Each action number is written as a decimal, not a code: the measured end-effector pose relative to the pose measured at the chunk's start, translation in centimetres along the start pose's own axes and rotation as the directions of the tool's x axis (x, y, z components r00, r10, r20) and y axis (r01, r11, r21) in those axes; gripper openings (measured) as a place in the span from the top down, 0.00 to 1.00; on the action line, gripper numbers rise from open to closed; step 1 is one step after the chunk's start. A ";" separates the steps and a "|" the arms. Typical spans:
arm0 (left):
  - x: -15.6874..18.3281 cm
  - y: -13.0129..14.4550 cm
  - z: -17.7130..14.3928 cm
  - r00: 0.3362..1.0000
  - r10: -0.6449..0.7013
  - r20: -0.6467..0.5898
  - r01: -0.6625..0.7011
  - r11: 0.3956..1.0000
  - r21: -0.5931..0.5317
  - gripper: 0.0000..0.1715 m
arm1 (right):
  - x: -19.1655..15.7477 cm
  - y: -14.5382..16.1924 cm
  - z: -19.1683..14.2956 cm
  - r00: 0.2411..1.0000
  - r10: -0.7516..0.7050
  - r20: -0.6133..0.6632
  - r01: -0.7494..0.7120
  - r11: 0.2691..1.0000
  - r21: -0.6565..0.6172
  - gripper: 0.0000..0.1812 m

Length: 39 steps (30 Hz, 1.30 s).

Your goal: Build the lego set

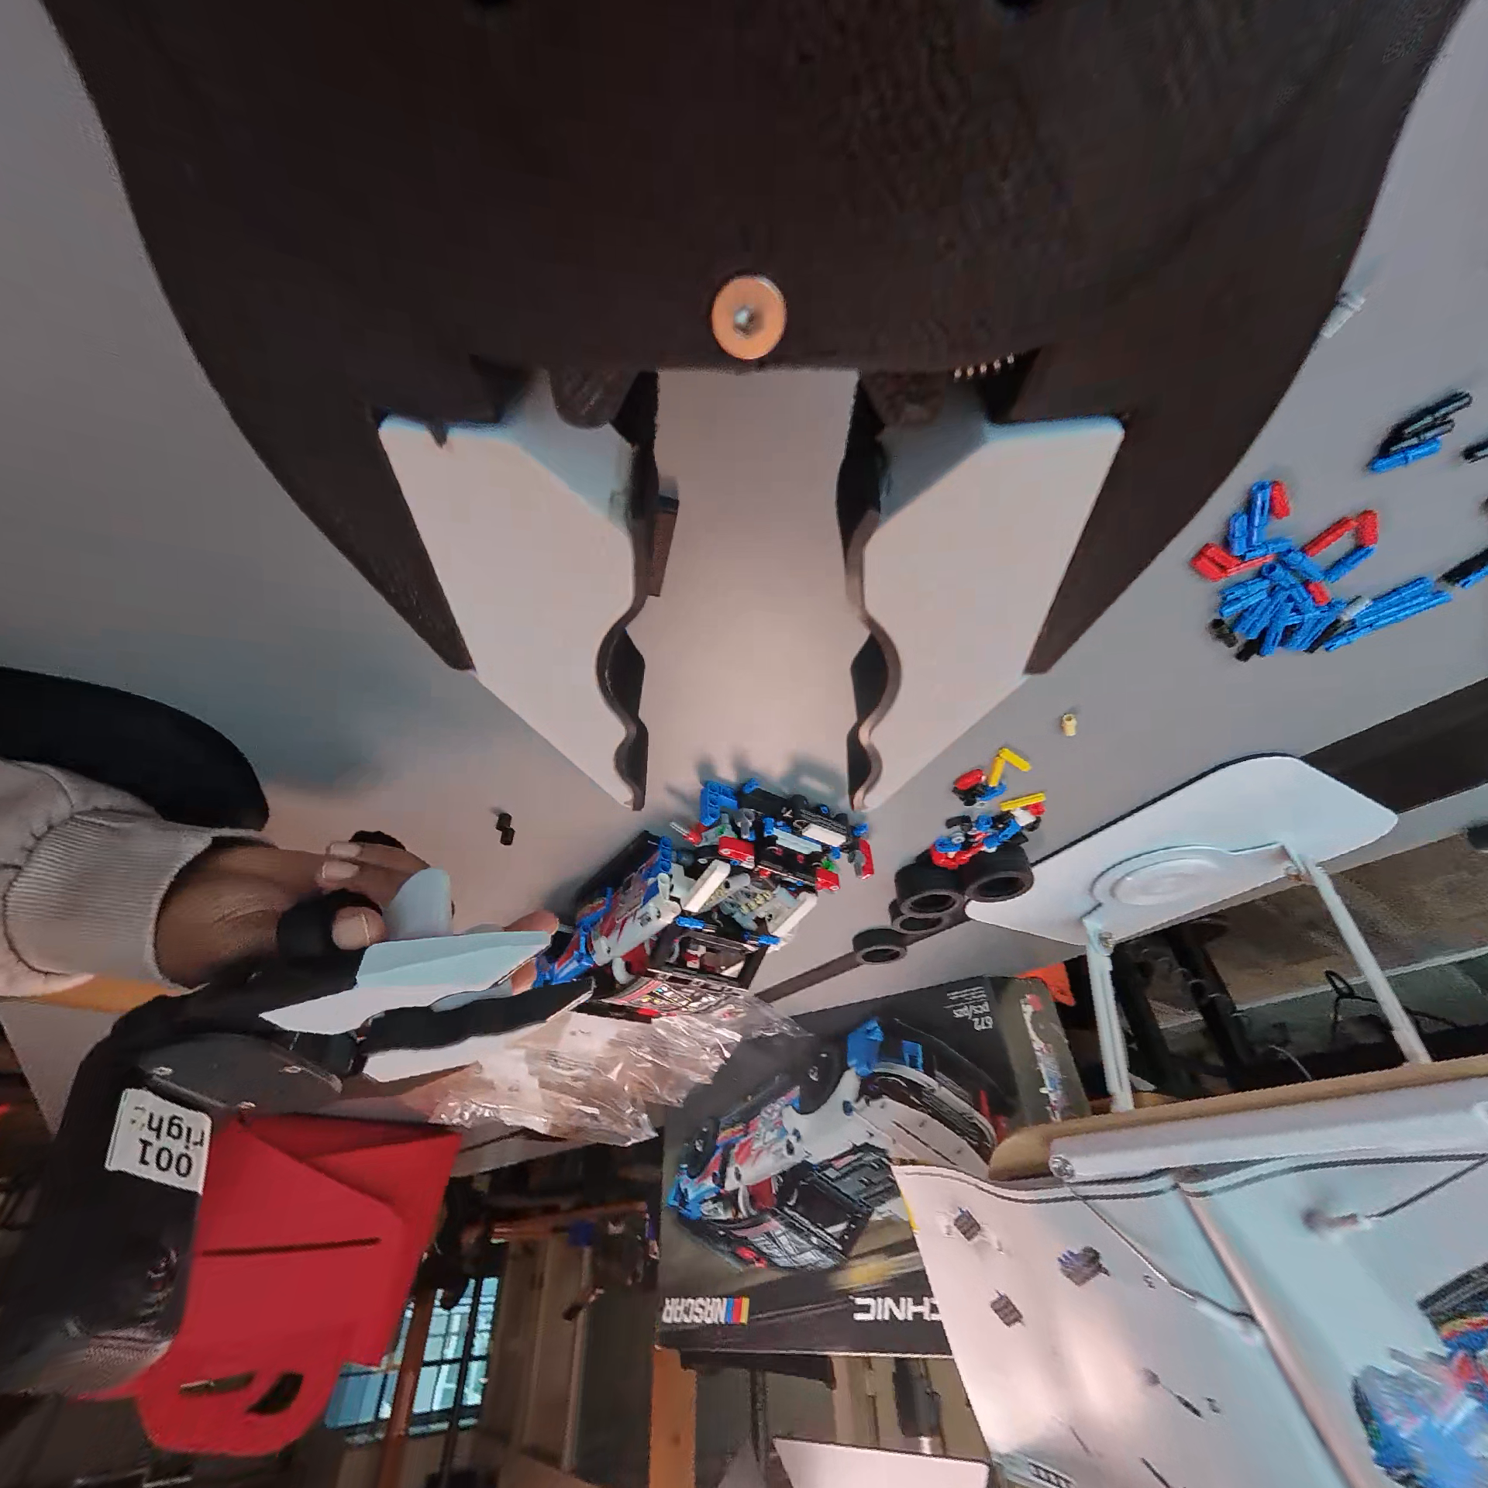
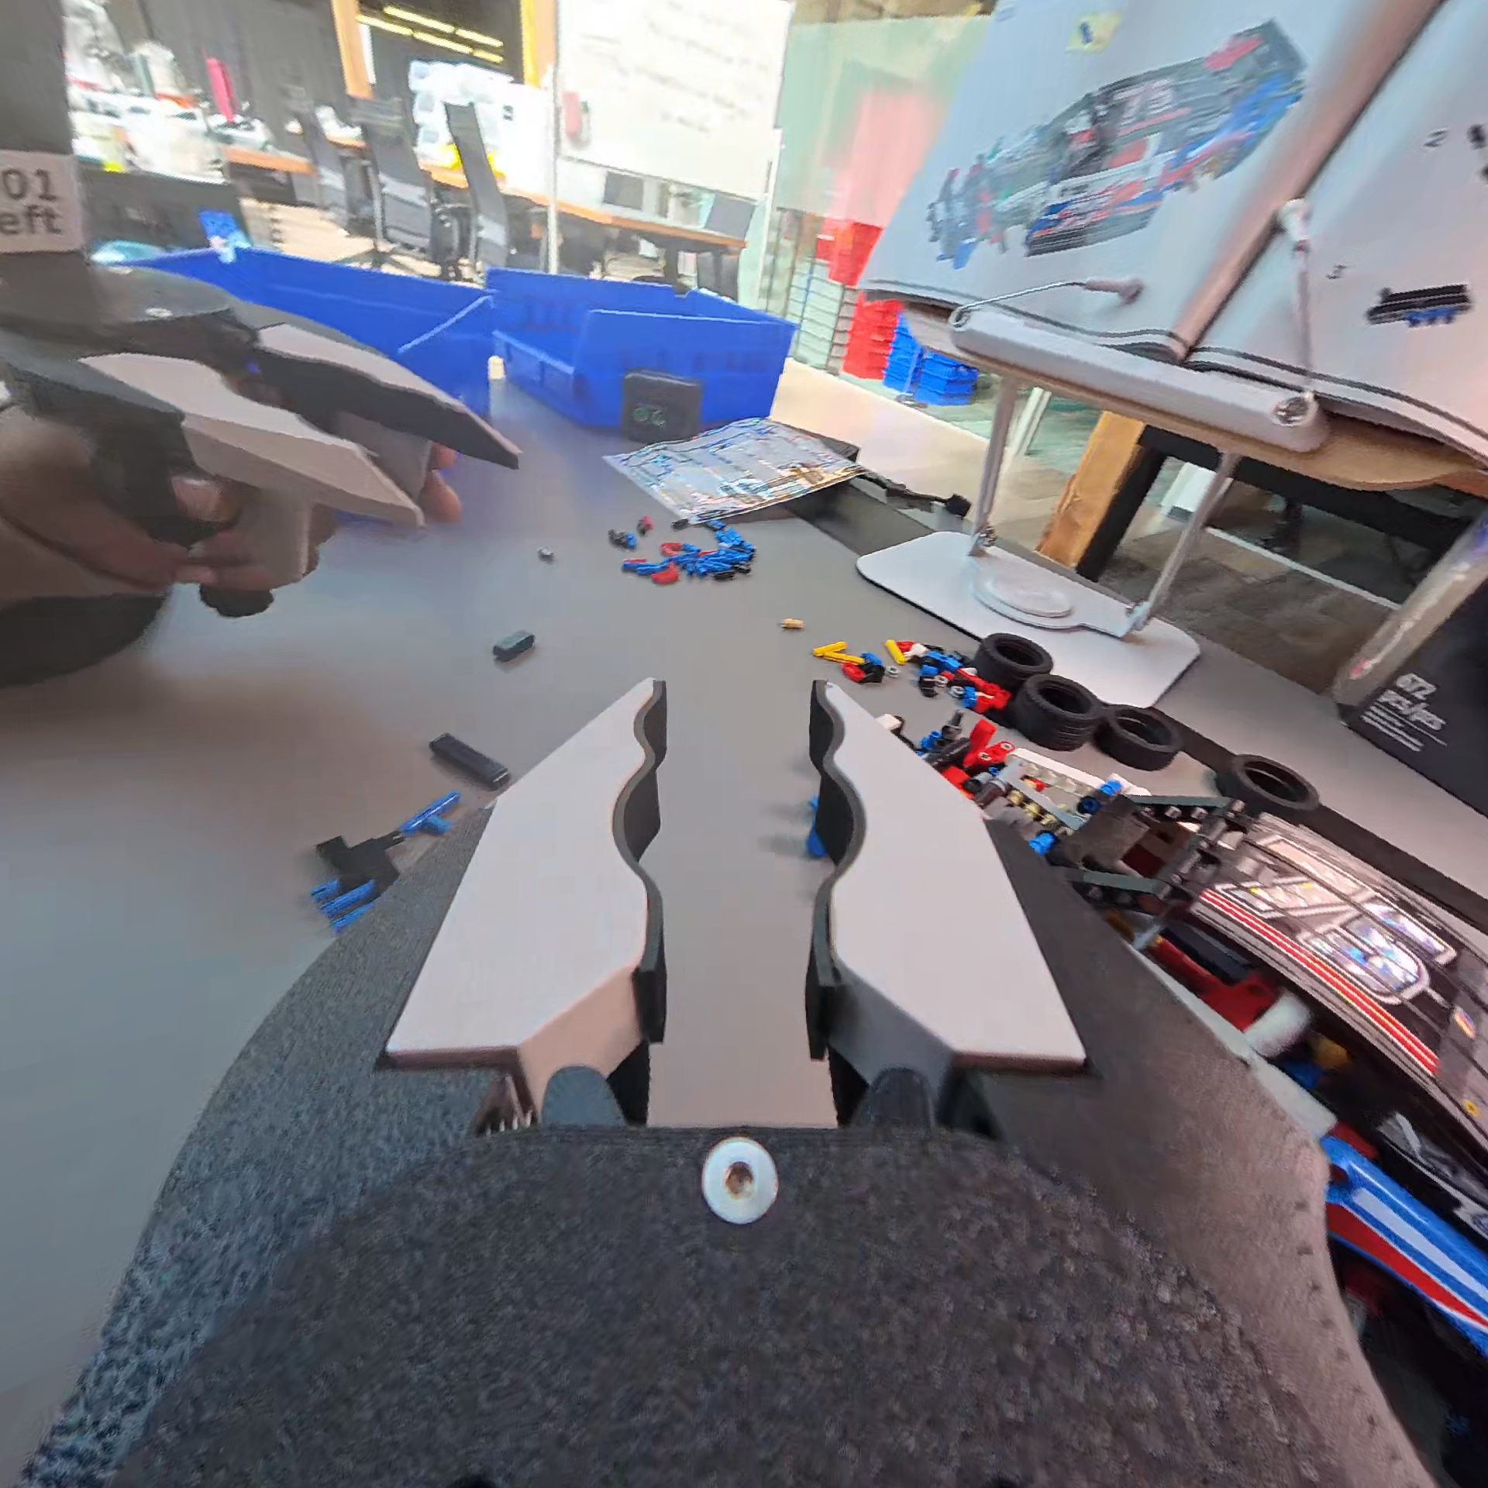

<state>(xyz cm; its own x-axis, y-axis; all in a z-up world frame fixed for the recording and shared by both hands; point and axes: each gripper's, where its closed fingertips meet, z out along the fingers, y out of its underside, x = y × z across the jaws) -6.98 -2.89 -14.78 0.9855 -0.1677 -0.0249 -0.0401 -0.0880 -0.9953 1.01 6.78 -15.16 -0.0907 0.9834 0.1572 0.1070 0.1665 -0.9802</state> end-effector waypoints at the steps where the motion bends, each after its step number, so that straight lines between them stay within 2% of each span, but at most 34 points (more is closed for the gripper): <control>1: -0.4 -0.1 -0.1 1.000 -0.005 0.017 0.005 1.000 0.009 0.74 | 0.9 -0.1 0.0 0.999 0.014 -0.044 -0.014 1.000 0.013 0.82; 3: -1.0 0.0 -0.2 0.999 -0.010 0.041 0.009 1.000 0.022 0.78 | 3.1 -0.5 -0.1 0.987 0.030 -0.156 -0.023 0.999 0.046 0.88; 5: -1.5 0.1 -0.2 0.998 -0.014 0.063 0.012 1.000 0.025 0.81 | 5.7 -1.9 -0.3 0.965 0.013 -0.263 0.011 0.996 0.090 1.00; 9: -2.6 0.6 -0.2 0.993 -0.013 0.118 0.011 1.000 0.013 0.88 | 10.9 -5.9 0.8 0.944 0.025 -0.328 0.035 0.984 0.175 1.00; 14: -3.3 0.9 -0.4 0.988 -0.010 0.154 0.009 1.000 0.007 0.91 | 21.1 -10.0 4.1 0.895 0.020 -0.445 0.097 0.966 0.240 1.00; 18: -3.9 1.4 -0.3 0.985 -0.026 0.169 0.027 1.000 -0.006 0.91 | 29.6 -10.8 7.2 0.851 0.069 -0.521 0.072 0.966 0.247 1.00; 22: -4.1 2.1 0.0 0.985 -0.040 0.167 0.045 0.999 -0.026 0.90 | 34.9 -11.2 9.9 0.831 0.075 -0.551 0.070 0.969 0.237 1.00; 29: -4.7 2.9 0.3 0.983 -0.071 0.172 0.080 0.996 -0.045 0.90 | 39.2 -12.2 12.7 0.809 0.015 -0.587 0.110 0.978 0.176 1.00; 39: -4.5 3.1 0.7 0.985 -0.102 0.137 0.110 0.993 -0.047 0.90 | 39.7 -13.1 14.1 0.817 -0.012 -0.577 0.132 0.977 0.166 1.00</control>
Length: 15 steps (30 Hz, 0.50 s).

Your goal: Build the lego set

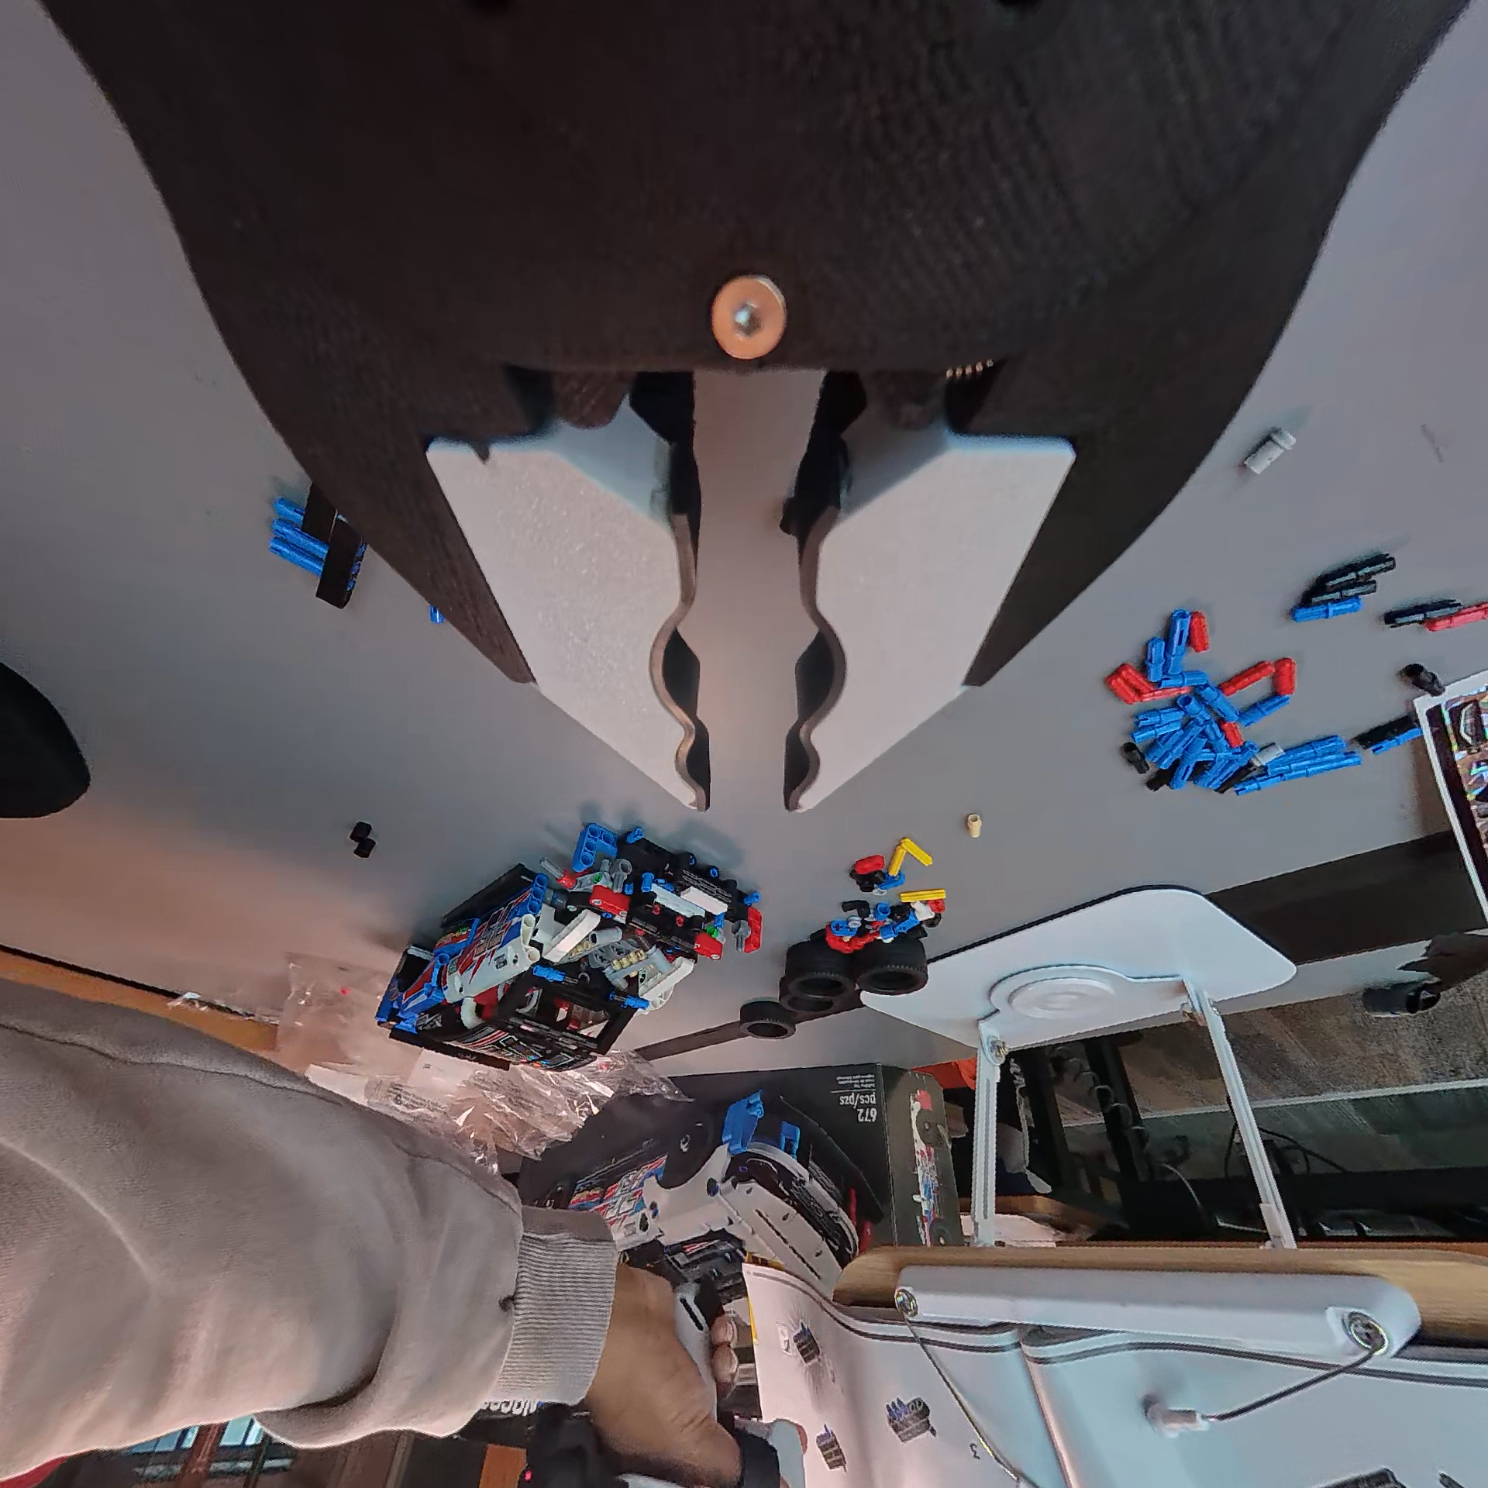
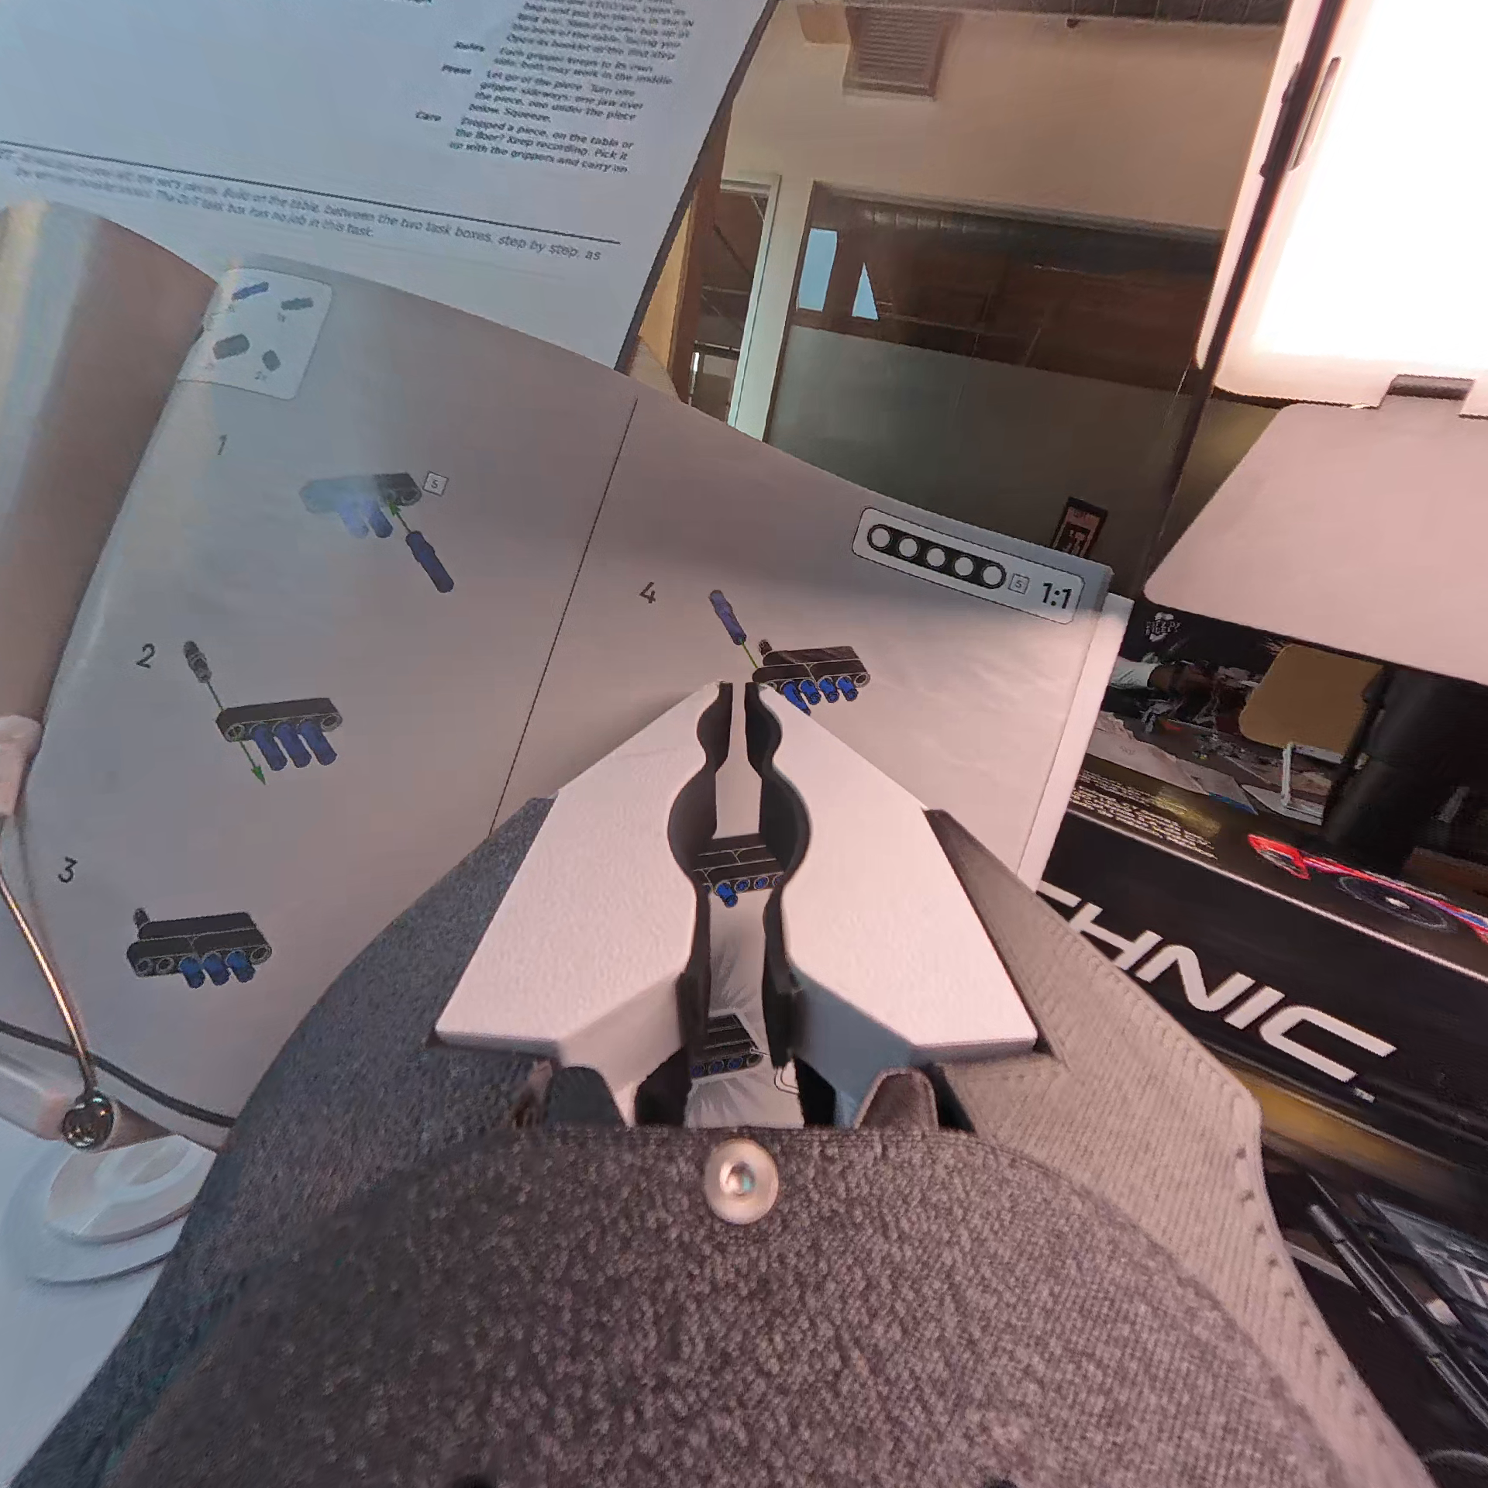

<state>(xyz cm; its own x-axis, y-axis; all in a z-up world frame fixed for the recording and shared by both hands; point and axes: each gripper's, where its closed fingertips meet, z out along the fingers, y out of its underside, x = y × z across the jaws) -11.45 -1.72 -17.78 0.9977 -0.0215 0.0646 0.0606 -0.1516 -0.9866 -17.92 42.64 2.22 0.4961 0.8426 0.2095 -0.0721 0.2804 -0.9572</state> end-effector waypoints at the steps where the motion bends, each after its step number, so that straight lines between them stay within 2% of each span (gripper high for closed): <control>1: 0.0 0.0 0.0 1.000 -0.001 -0.001 0.001 1.000 0.001 0.90 | -0.1 -0.1 0.1 1.000 -0.005 0.002 0.005 1.000 -0.001 1.00; 6: -0.2 -0.1 0.0 1.000 -0.010 0.003 0.009 1.000 0.006 0.90 | -0.3 -0.4 0.5 1.000 -0.026 0.011 0.026 1.000 -0.015 1.00; 10: -0.4 -0.3 -0.2 1.000 -0.004 0.013 0.004 1.000 0.013 0.90 | -0.2 0.2 0.8 0.998 -0.069 -0.001 0.069 0.996 -0.050 1.00; 15: -0.2 -0.1 -0.1 1.000 -0.004 0.009 0.004 1.000 0.008 0.90 | 0.3 1.1 0.4 0.998 -0.057 -0.023 0.056 0.996 -0.074 1.00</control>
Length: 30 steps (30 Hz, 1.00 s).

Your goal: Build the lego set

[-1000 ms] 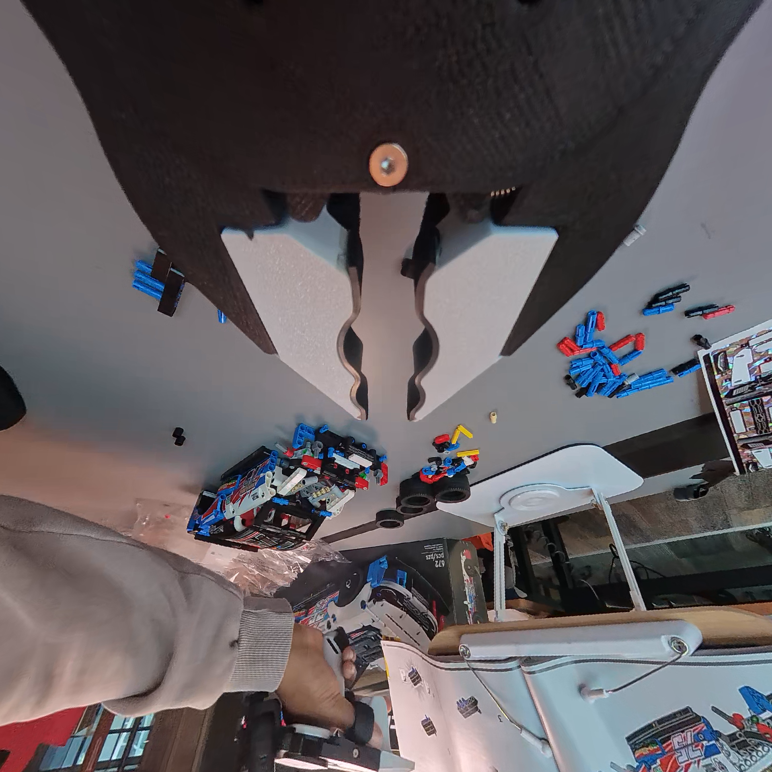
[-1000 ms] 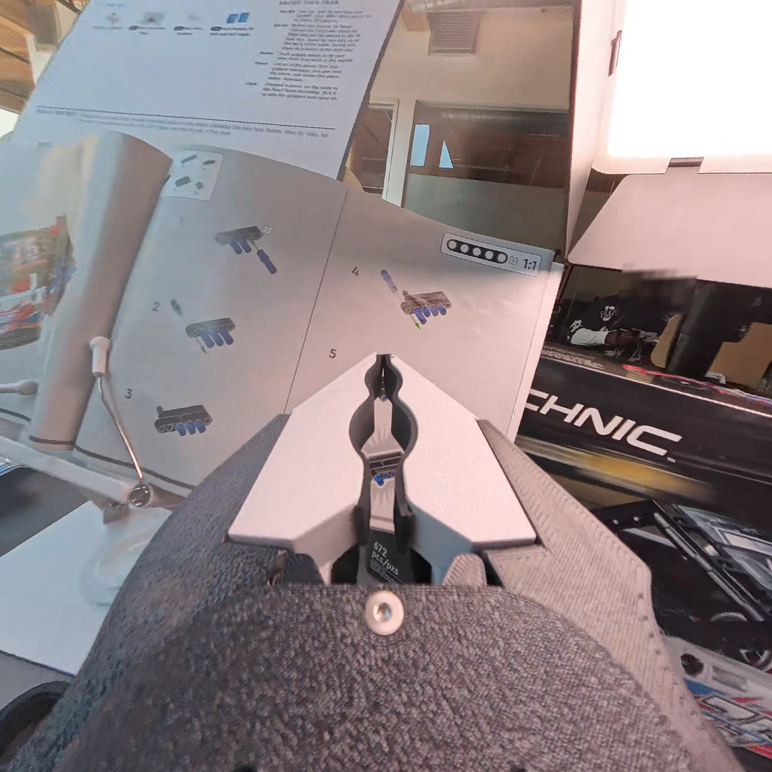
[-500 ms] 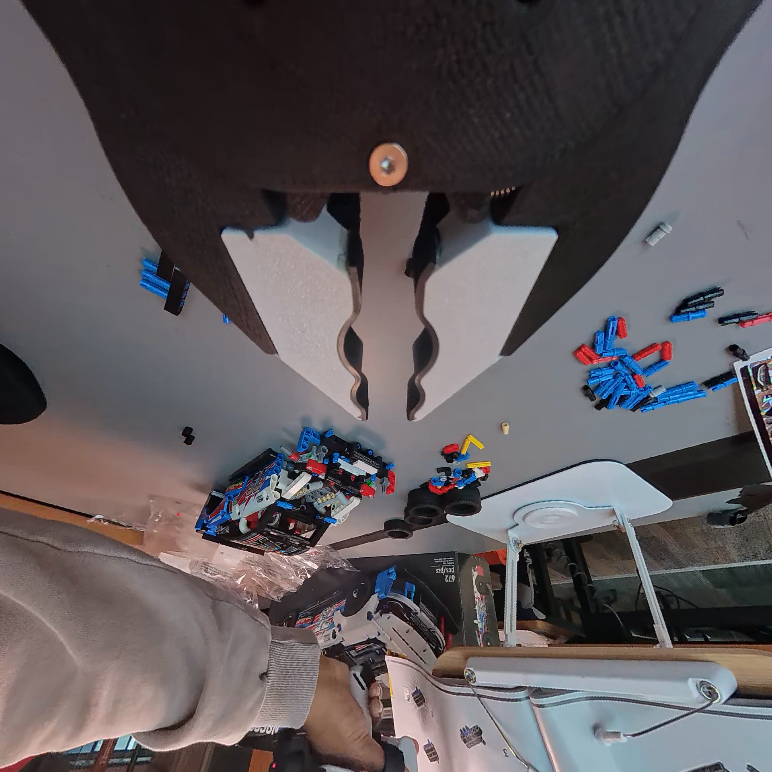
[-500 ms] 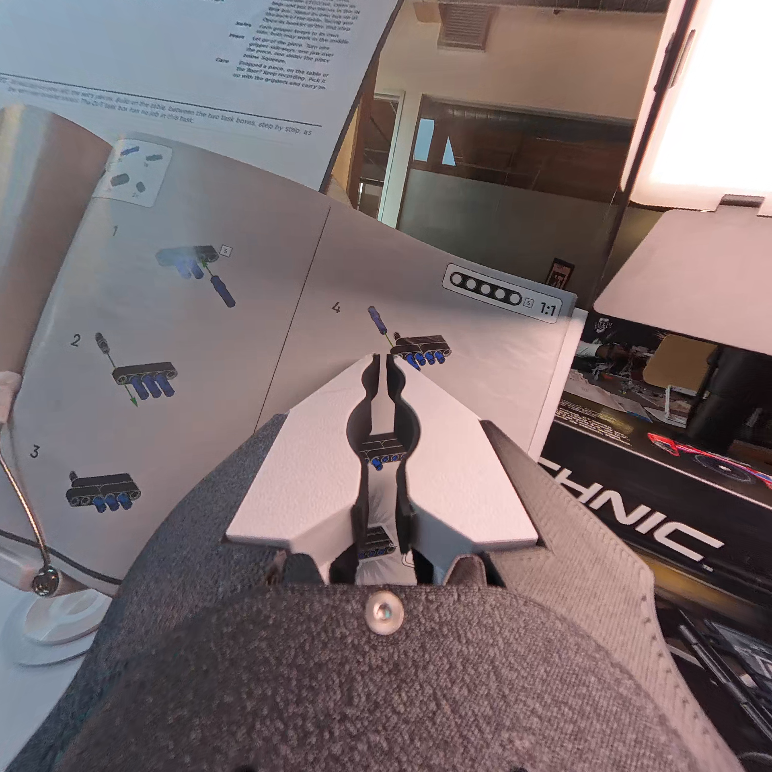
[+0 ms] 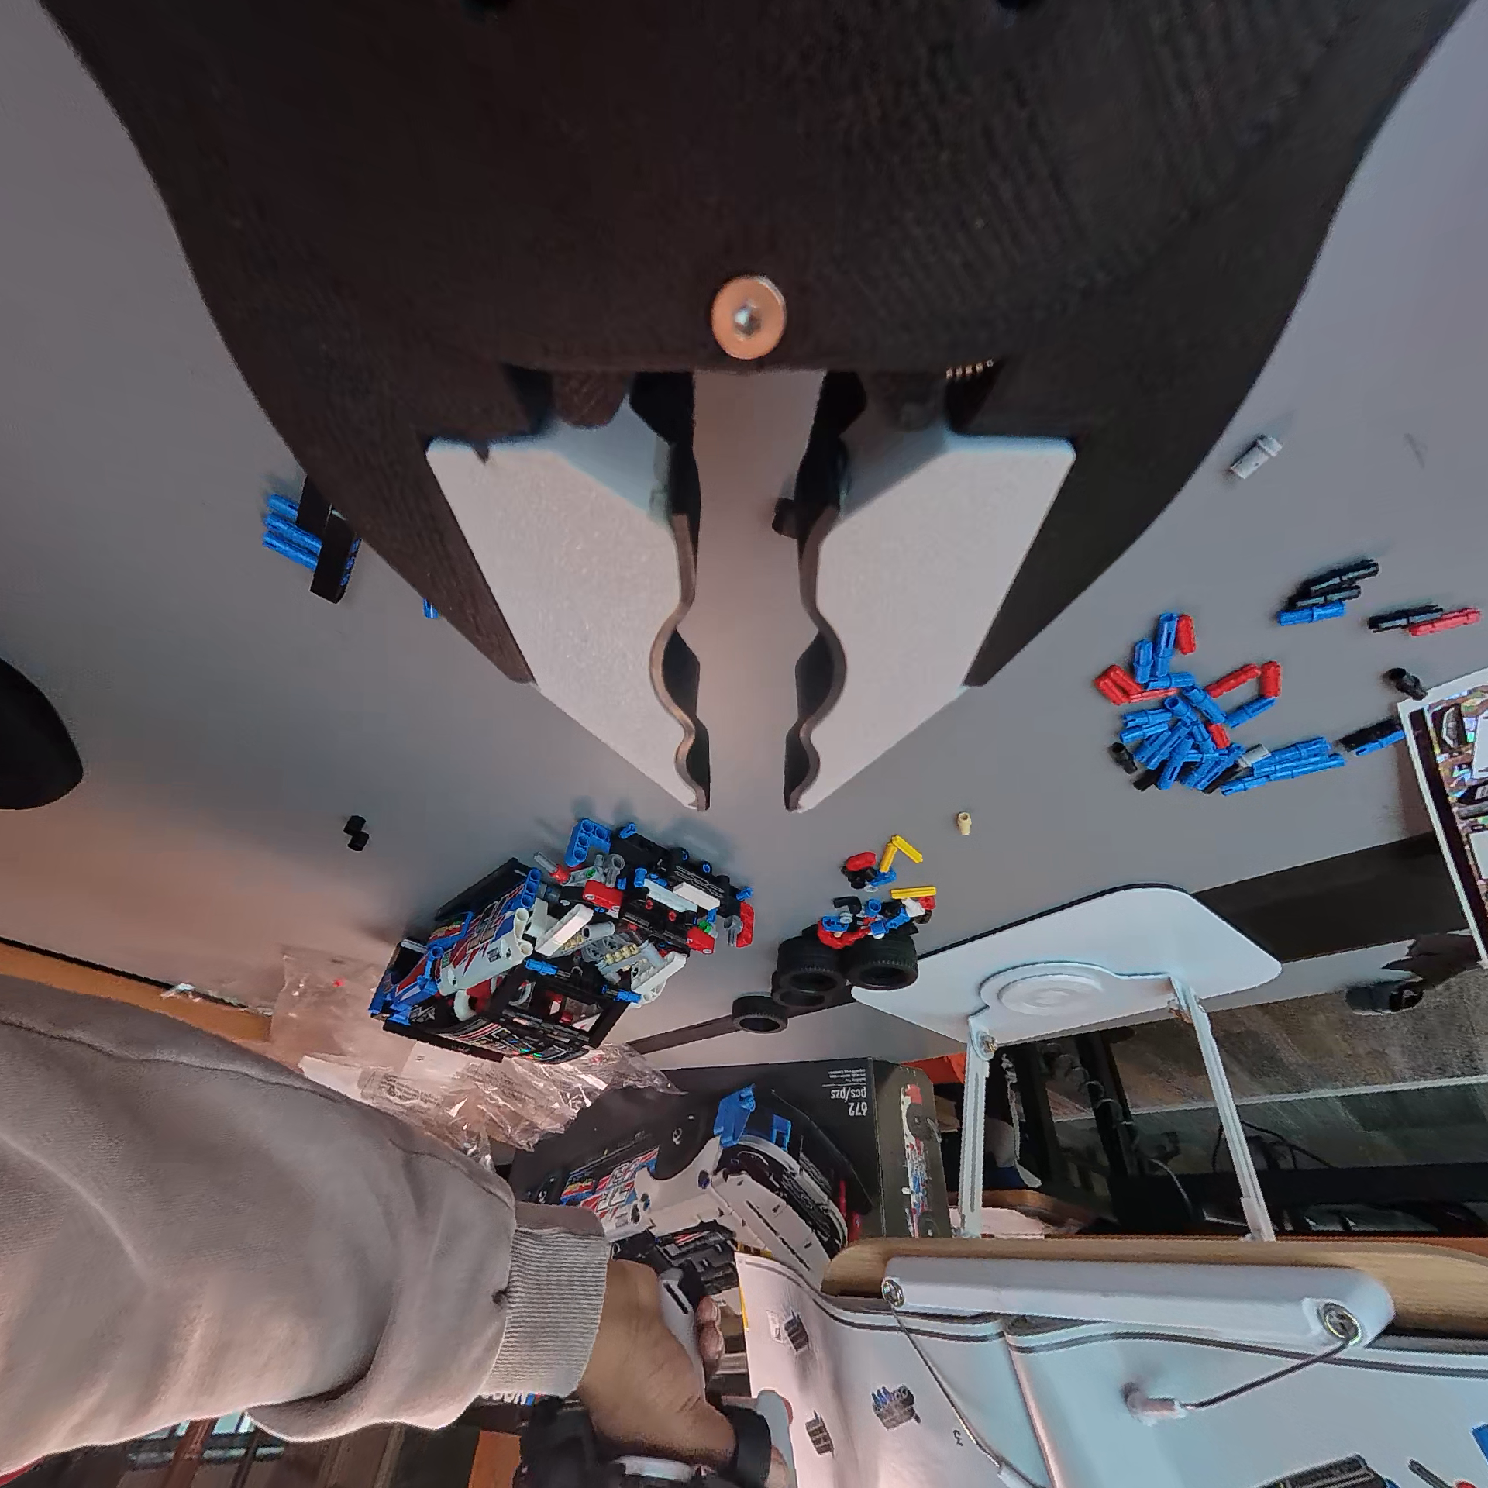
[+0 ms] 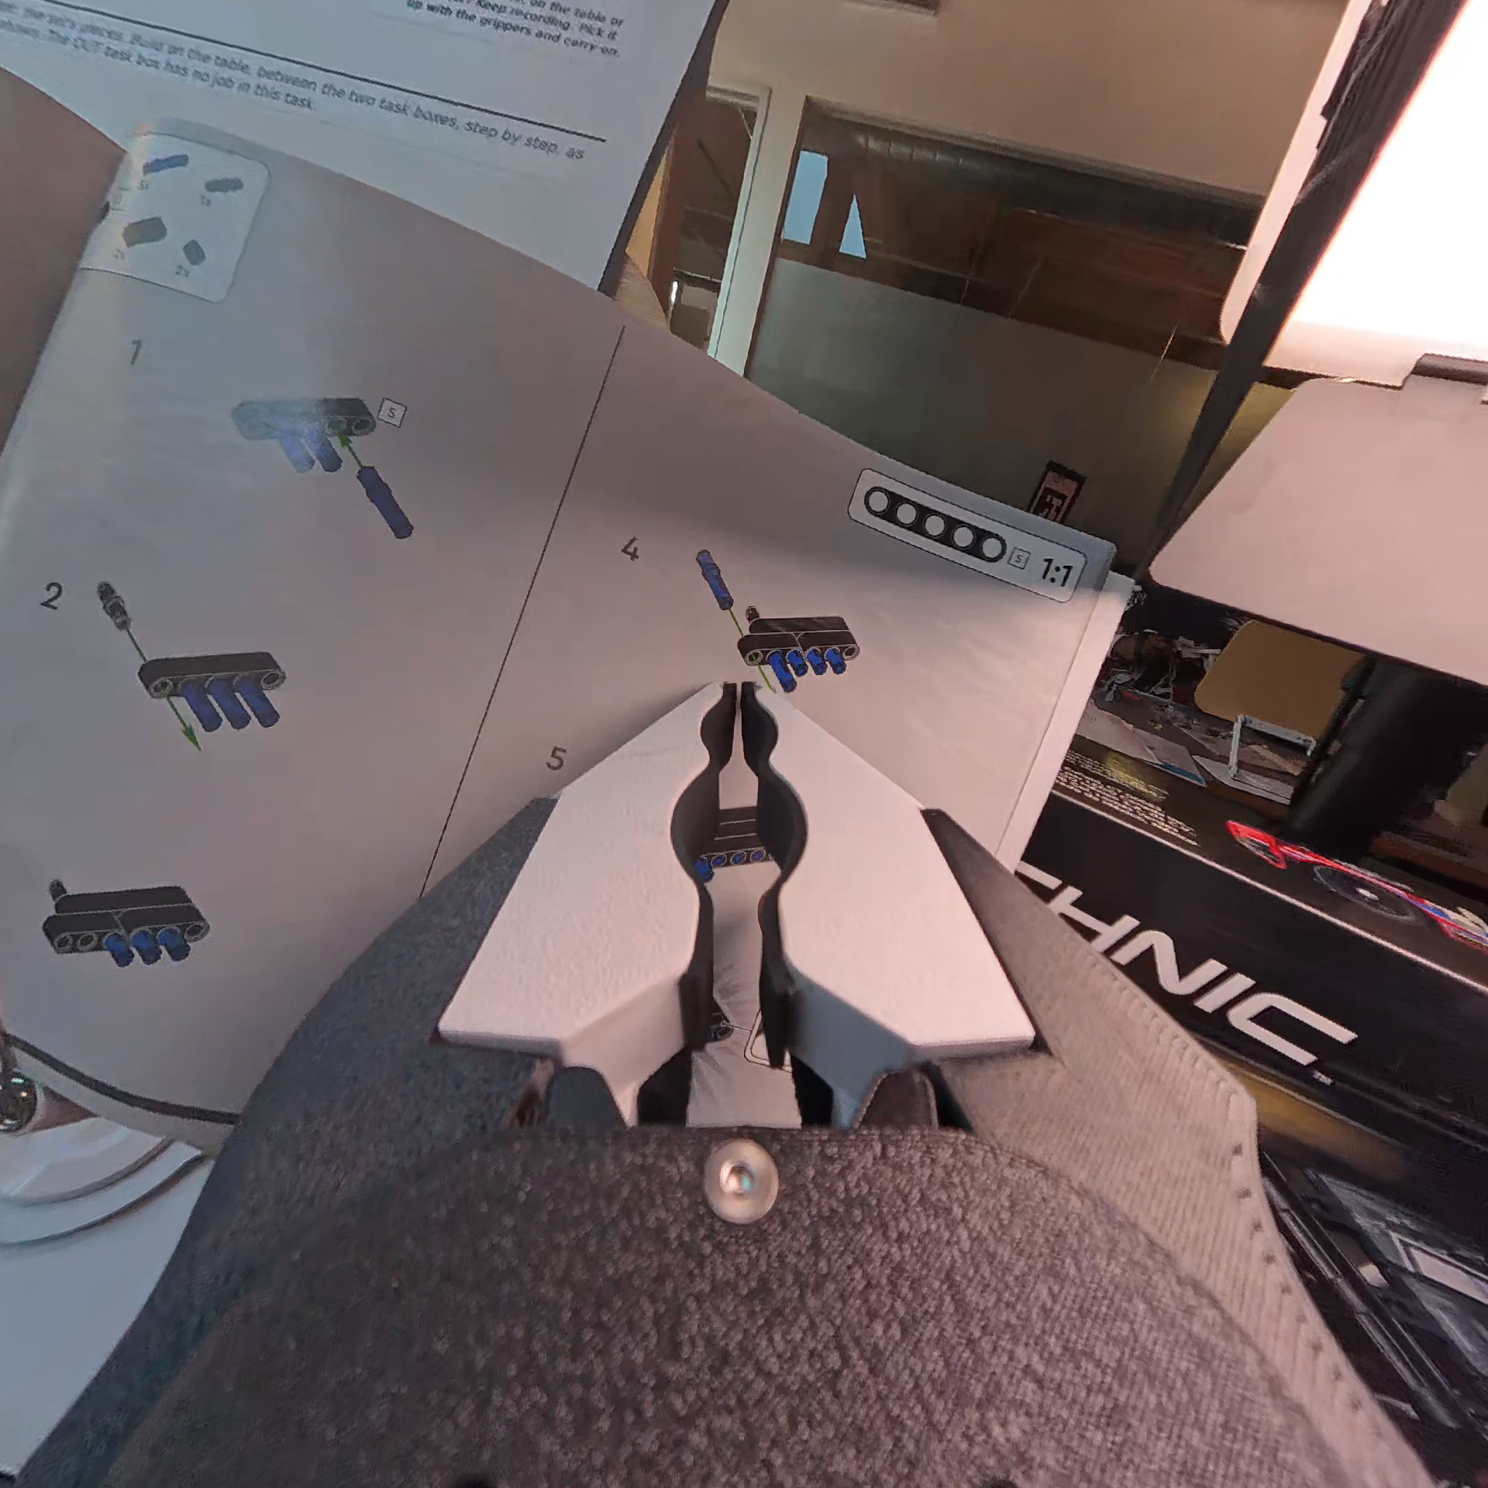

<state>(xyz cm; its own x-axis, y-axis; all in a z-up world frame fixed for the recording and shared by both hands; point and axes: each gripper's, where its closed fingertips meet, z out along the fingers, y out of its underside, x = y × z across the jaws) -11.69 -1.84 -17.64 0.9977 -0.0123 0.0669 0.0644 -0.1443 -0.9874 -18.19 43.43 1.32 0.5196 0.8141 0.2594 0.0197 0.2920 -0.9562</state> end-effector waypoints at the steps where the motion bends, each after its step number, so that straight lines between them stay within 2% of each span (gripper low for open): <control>1: 0.1 0.0 0.0 1.000 0.003 -0.002 -0.003 1.000 -0.002 0.90 | 0.0 0.1 -0.1 1.000 0.001 0.003 -0.001 1.000 0.002 1.00; 8: 0.3 0.3 0.2 1.000 0.003 -0.014 -0.004 1.000 -0.019 0.90 | -0.1 -0.5 -0.5 1.000 -0.022 0.018 0.022 1.000 0.021 1.00; 10: 0.2 0.2 0.2 1.000 0.009 -0.008 -0.009 1.000 -0.016 0.90 | -0.8 -2.1 -1.7 0.998 -0.032 0.046 0.028 0.996 0.085 1.00; 13: 0.3 0.0 0.0 1.000 0.014 -0.010 -0.015 1.000 -0.008 0.91 | -3.9 -4.6 -5.2 0.985 -0.076 0.156 0.050 0.985 0.165 0.98; 15: 0.3 -0.1 -0.1 1.000 0.025 -0.008 -0.025 1.000 -0.007 0.91 | -7.2 -5.9 -8.9 0.954 -0.110 0.278 0.056 0.979 0.196 0.98; 17: 0.3 -0.3 -0.2 0.999 0.040 -0.007 -0.040 0.999 -0.011 0.91 | -11.6 -6.1 -13.7 0.885 -0.110 0.453 0.034 0.985 0.172 0.98; 19: 0.3 -0.1 -0.5 0.998 0.064 -0.016 -0.065 0.997 -0.038 0.91 | -15.9 -4.6 -19.2 0.779 -0.043 0.625 0.007 0.998 0.060 0.98; 21: 0.2 0.3 -0.7 0.994 0.106 -0.030 -0.108 0.991 -0.083 0.92 | -19.6 -2.5 -25.0 0.670 0.036 0.741 0.011 0.998 -0.059 0.98; 23: 1.4 1.9 -0.8 0.981 0.130 -0.145 -0.157 0.969 -0.191 0.92 | -22.3 0.2 -30.5 0.595 0.089 0.799 0.056 0.987 -0.152 0.97; 26: 3.7 4.1 -1.7 0.936 0.149 -0.320 -0.245 0.926 -0.285 0.91 | -24.7 4.2 -36.9 0.549 0.150 0.822 0.117 0.960 -0.254 0.98; 28: 5.0 5.4 -2.2 0.901 0.177 -0.396 -0.317 0.891 -0.325 0.90 | -25.5 6.8 -39.6 0.564 0.131 0.815 0.190 0.940 -0.282 0.98; 30: 6.6 6.2 -2.5 0.859 0.199 -0.471 -0.376 0.870 -0.318 0.91 | -26.1 8.8 -41.6 0.575 0.100 0.812 0.248 0.925 -0.289 0.97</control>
